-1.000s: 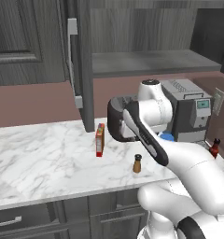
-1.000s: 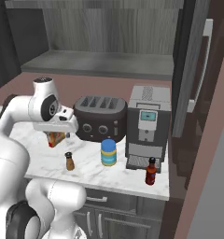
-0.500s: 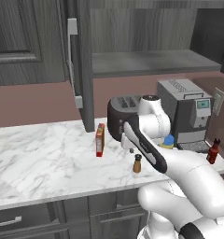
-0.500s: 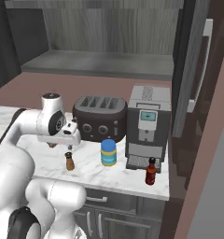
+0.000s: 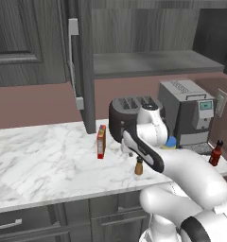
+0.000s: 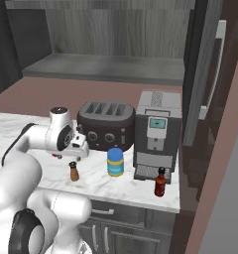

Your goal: There are various items on the counter. Only move the condiments/shakers into the cabinet.

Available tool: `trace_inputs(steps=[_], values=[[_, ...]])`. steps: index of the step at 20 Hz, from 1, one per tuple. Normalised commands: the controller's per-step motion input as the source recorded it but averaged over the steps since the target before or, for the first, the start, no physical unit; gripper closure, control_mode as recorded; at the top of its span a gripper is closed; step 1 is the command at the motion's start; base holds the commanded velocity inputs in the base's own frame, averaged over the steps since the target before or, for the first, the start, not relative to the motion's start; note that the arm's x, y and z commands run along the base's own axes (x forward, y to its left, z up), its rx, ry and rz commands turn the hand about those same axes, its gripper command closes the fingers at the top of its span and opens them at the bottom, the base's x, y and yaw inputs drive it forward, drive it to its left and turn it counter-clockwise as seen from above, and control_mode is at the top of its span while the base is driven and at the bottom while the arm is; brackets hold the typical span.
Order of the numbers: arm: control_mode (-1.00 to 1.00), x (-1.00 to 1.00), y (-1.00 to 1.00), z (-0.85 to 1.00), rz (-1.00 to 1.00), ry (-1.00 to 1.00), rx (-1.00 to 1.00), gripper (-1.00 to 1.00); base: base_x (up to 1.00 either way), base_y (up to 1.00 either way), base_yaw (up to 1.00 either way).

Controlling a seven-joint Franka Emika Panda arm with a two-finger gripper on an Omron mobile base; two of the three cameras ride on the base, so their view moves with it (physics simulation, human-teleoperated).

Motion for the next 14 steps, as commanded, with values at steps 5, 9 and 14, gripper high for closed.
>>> trace_inputs(steps=[5, 9, 14], values=[[-1.00, 0.28, 0.00, -0.11, 0.00, 0.00, 0.00, -1.00, 0.00, 0.00, 0.00], [-1.00, 0.14, 0.00, -0.18, 0.00, 0.00, 0.00, -1.00, 0.00, 0.00, 0.00], [-1.00, -0.07, 0.00, -0.23, 0.00, 0.00, 0.00, -1.00, 0.00, 0.00, 0.00]])
